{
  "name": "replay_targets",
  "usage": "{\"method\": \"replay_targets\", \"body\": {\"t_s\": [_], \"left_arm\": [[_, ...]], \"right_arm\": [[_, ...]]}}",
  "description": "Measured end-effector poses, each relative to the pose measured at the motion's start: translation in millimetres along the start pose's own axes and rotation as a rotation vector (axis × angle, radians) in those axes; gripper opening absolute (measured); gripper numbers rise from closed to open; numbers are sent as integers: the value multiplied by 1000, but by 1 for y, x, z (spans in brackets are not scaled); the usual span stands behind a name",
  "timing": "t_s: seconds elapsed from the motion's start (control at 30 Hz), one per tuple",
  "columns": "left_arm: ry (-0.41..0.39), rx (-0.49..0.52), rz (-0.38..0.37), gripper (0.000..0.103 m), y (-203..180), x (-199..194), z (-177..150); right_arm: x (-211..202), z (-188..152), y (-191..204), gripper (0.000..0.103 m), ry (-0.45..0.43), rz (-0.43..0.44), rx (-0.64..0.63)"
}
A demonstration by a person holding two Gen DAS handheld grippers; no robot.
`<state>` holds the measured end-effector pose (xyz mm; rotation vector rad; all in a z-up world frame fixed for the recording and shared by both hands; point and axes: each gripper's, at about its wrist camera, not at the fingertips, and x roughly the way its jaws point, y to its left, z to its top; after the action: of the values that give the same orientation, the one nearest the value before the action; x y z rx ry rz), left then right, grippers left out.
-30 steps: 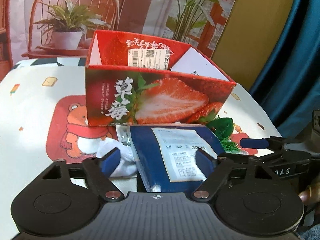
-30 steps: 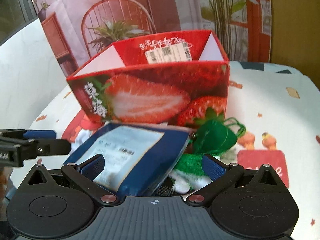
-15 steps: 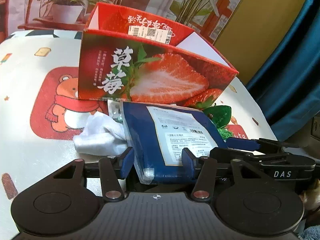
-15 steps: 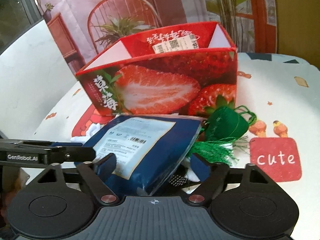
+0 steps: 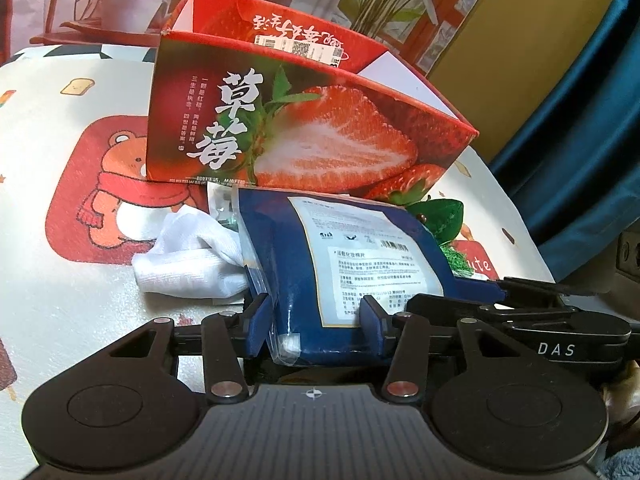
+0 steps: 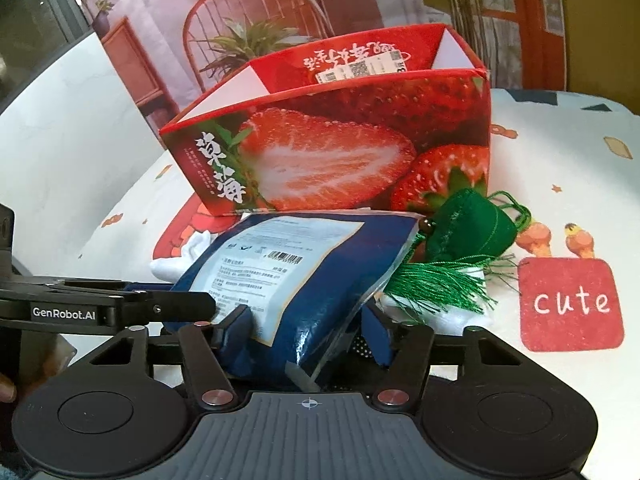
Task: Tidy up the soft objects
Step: 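Close left gripper on the blue pouch while right gripper grasps it too, then lift the blue pouch with both grippers and carry it over the red box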
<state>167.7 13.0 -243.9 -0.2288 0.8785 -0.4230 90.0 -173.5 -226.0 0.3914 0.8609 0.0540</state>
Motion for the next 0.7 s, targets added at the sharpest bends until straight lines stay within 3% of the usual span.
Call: {"method": "replay_targets", "body": {"t_s": [0.4, 0.7], "left_arm": [[-3, -29, -14, 50, 4, 1, 3], [-97, -12, -45, 49, -3, -29, 18]], "right_arm": [[7, 3, -2, 53, -7, 11, -6], [-5, 17, 7, 48, -47, 43, -32]]}}
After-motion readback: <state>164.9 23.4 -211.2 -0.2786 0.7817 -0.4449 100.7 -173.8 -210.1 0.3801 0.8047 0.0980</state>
